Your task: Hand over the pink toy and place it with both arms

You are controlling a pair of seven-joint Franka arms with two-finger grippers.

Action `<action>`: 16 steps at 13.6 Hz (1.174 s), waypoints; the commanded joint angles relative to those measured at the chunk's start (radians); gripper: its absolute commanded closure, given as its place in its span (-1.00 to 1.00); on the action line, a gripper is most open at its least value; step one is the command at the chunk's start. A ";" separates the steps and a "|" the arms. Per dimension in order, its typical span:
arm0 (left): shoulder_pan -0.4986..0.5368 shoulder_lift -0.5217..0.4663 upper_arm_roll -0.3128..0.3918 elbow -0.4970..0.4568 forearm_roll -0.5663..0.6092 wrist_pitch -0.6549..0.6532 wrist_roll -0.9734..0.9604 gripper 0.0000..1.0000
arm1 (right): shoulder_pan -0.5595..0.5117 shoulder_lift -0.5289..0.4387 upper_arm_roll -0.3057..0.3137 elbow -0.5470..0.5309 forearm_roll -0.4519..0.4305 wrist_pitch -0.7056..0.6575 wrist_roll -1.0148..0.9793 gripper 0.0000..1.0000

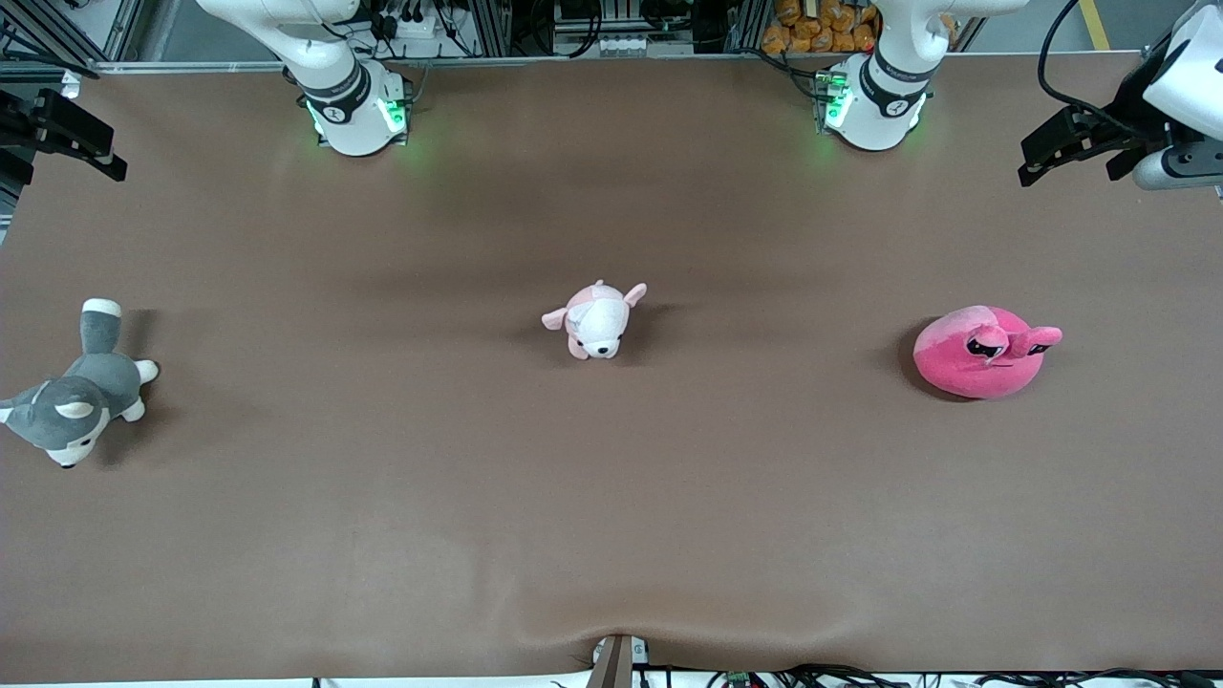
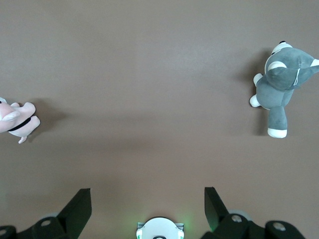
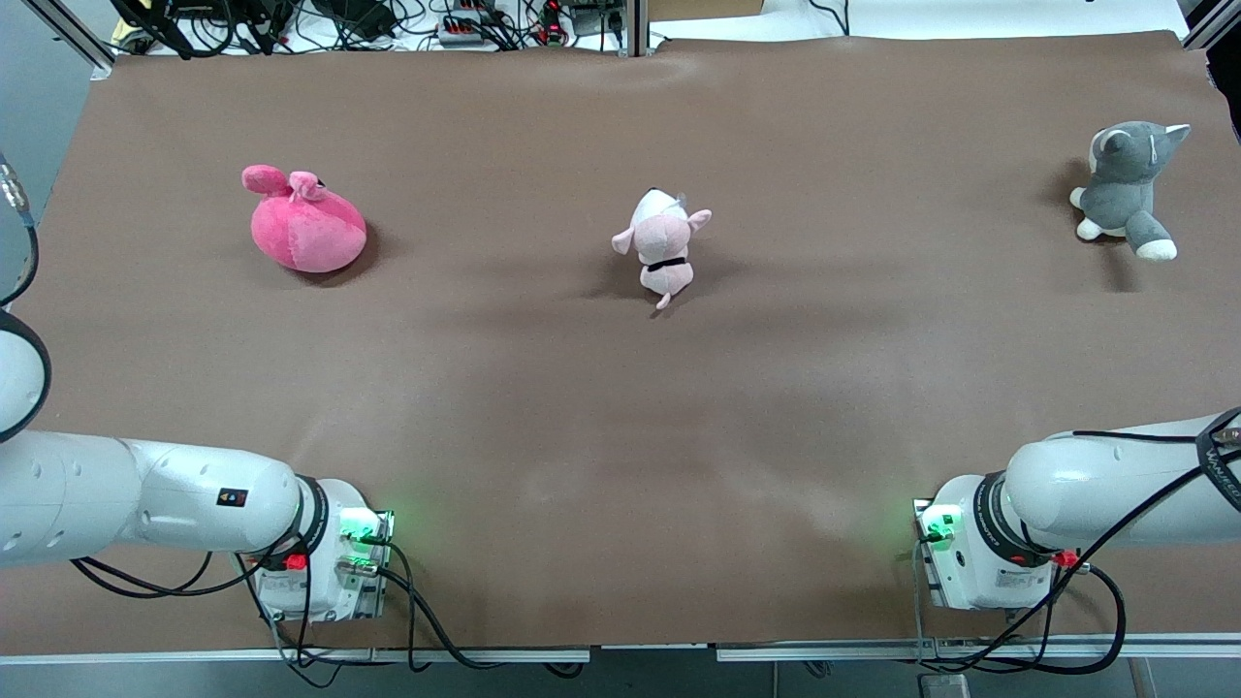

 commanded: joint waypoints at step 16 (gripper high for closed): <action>0.009 -0.004 0.000 -0.001 0.031 -0.020 0.015 -1.00 | -0.027 0.013 0.011 0.025 0.036 -0.009 -0.011 -1.00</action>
